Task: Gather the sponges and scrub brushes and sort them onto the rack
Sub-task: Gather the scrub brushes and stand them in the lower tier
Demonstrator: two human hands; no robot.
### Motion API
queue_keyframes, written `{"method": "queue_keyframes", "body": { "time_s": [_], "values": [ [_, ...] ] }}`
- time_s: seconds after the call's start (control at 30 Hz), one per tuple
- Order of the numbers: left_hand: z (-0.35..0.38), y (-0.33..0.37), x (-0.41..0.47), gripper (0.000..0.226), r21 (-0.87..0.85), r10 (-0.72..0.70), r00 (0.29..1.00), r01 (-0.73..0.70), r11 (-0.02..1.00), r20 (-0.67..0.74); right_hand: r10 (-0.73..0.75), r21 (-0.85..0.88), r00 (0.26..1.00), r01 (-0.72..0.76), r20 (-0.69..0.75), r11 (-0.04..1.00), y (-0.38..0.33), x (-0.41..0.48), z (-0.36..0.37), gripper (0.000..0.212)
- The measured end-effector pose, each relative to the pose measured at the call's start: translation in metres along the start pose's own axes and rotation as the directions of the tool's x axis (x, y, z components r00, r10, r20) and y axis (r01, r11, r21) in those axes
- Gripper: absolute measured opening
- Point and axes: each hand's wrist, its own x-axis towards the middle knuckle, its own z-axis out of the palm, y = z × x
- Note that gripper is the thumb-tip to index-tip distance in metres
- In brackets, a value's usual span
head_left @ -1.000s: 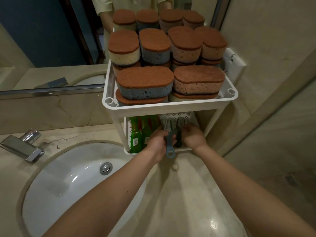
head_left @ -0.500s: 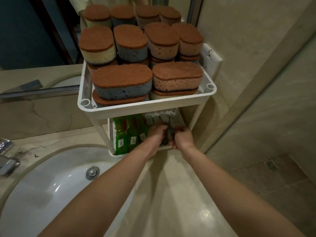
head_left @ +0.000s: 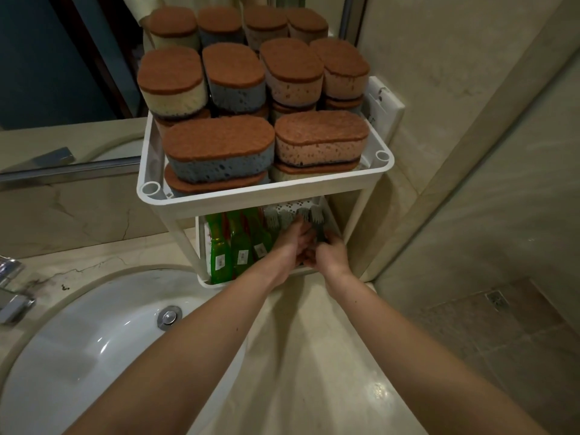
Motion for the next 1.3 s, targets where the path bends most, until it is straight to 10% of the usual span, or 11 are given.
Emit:
{"method": "queue_keyframes", "body": {
  "time_s": [0.4, 0.63, 0.87, 1.3],
  "values": [
    [0.008, -0.001, 0.004, 0.071, -0.08, -0.013, 0.999, 0.016, 0.997, 0.035, -0.068, 0.099, 0.997, 0.072, -0.039, 0.992, 0.001, -0.013, -0.017, 0.047],
    [-0.016, -0.021, 0.004, 0.038, 0.458, 0.363, 0.918, -0.256, 0.851, -0.162, -0.073, 0.097, 0.995, 0.08, -0.073, 0.992, 0.007, -0.006, -0.022, 0.035],
    [-0.023, -0.03, 0.0, 0.038, 0.824, 0.31, 0.948, -0.123, 0.553, -0.067, -0.078, -0.117, 0.997, 0.075, -0.023, 0.99, 0.004, 0.0, -0.02, 0.042],
    [-0.018, -0.031, -0.013, 0.046, 0.812, 0.349, 0.937, -0.19, 0.552, -0.018, -0.127, -0.203, 0.991, 0.134, 0.049, 0.97, 0.003, -0.004, -0.023, 0.036]
  ]
}}
